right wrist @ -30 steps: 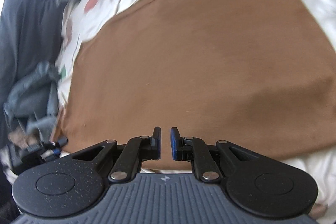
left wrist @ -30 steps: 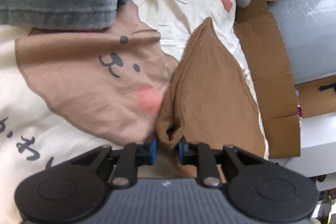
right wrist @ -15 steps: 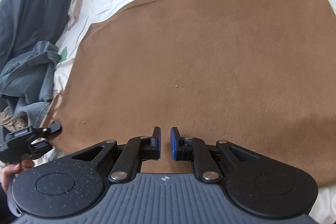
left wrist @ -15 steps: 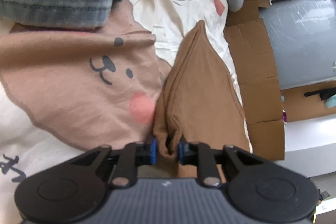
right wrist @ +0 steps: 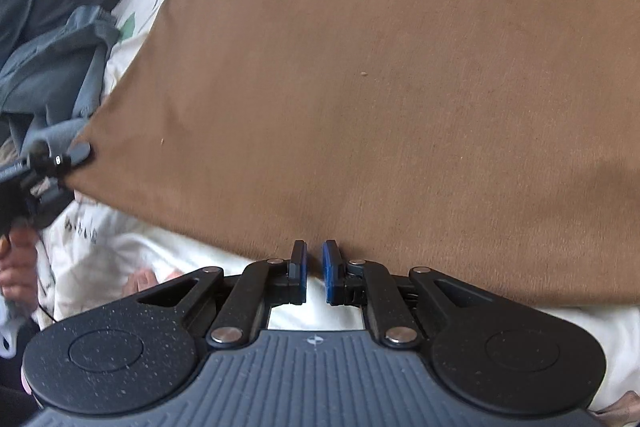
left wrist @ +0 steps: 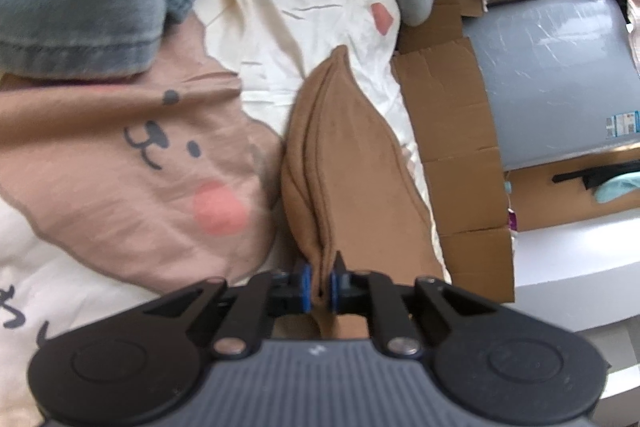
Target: Fold clothes
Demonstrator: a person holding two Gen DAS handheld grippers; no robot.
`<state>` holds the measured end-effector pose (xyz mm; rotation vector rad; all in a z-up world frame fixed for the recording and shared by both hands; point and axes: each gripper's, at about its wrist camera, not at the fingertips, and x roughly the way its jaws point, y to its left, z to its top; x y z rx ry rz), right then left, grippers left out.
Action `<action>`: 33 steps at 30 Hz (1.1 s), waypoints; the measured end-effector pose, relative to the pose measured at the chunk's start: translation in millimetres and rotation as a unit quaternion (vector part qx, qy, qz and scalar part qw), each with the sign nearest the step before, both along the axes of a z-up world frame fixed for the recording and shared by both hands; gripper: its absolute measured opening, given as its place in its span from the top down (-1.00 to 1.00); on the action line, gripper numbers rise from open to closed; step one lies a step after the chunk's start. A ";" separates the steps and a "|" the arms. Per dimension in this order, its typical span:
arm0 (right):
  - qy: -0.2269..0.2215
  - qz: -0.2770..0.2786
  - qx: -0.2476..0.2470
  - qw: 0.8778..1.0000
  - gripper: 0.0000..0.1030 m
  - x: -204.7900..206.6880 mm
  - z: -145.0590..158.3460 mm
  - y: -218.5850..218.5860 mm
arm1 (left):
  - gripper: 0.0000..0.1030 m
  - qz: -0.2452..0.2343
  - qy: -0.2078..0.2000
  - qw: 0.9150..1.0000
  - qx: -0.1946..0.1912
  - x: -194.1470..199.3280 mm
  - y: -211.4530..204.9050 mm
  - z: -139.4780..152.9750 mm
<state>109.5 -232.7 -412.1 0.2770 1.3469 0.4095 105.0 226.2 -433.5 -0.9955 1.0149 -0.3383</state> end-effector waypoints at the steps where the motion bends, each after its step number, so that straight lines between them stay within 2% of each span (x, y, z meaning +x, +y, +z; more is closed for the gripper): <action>1: -0.001 0.001 0.000 1.000 0.87 0.5 0.7 0.3 | 0.82 0.000 -0.002 1.000 -0.001 0.6 -1.0 1.7; 7: -0.013 -0.005 -0.009 1.000 0.86 14.3 1.2 6.3 | 0.82 -0.003 -0.008 1.000 -0.005 3.0 -4.5 8.7; 11: -0.038 -0.007 -0.021 0.999 0.84 31.9 -0.3 8.6 | 0.82 -0.005 -0.008 1.000 -0.003 2.7 -3.7 9.1; 23: -0.078 -0.055 -0.052 0.994 0.80 92.7 -8.3 -6.7 | 0.82 0.012 0.020 1.000 -0.001 -3.3 3.0 -5.3; 33: -0.093 -0.089 -0.053 0.990 0.80 144.0 -10.5 -4.3 | 0.82 0.012 0.017 1.000 -0.007 -2.8 0.7 -4.4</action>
